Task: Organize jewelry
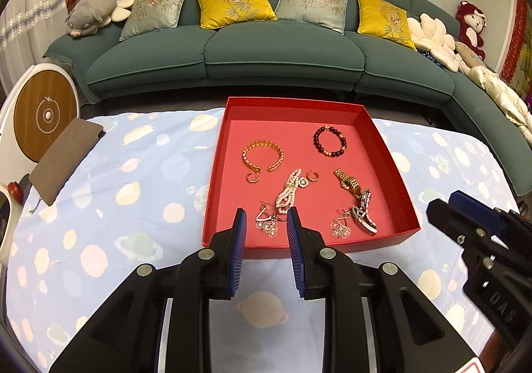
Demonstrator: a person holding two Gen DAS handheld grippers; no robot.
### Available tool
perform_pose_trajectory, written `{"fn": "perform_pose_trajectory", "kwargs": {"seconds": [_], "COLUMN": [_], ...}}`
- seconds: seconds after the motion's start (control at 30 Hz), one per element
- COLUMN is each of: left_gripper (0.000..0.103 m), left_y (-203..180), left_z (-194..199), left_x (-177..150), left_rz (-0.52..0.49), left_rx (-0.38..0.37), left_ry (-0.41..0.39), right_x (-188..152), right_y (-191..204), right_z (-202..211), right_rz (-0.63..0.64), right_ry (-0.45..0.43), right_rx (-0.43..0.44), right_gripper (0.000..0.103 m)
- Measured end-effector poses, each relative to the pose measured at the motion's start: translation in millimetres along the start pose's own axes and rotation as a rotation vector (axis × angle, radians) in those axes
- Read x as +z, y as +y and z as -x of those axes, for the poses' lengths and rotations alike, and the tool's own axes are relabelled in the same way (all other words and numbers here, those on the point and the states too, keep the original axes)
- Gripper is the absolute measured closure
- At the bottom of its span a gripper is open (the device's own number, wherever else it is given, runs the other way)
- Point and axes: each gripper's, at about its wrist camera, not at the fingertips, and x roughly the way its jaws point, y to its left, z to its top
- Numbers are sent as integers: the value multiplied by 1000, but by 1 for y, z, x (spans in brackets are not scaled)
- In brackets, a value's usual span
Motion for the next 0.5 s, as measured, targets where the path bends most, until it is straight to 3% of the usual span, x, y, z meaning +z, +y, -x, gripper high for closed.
{"fn": "perform_pose_trajectory", "kwargs": {"seconds": [0.2,0.4,0.5], "left_gripper": [72,55,50], "left_y": [12,10,11], "left_z": [4,-8,-14], "left_x": [-13,-20,-20], "left_rz": [6,-42,-37], "left_rx": [2,51,22], "left_ry": [-8,-37,-27], "right_x": [-8,-16,-16], "right_y": [-8,-9,-9], "right_z": [-4,-22,-27], "right_rz": [-18,-23,-22], "right_ry": [3,27,30], "right_rx": [-6,-16,-11], "right_gripper": [66,54,54]}}
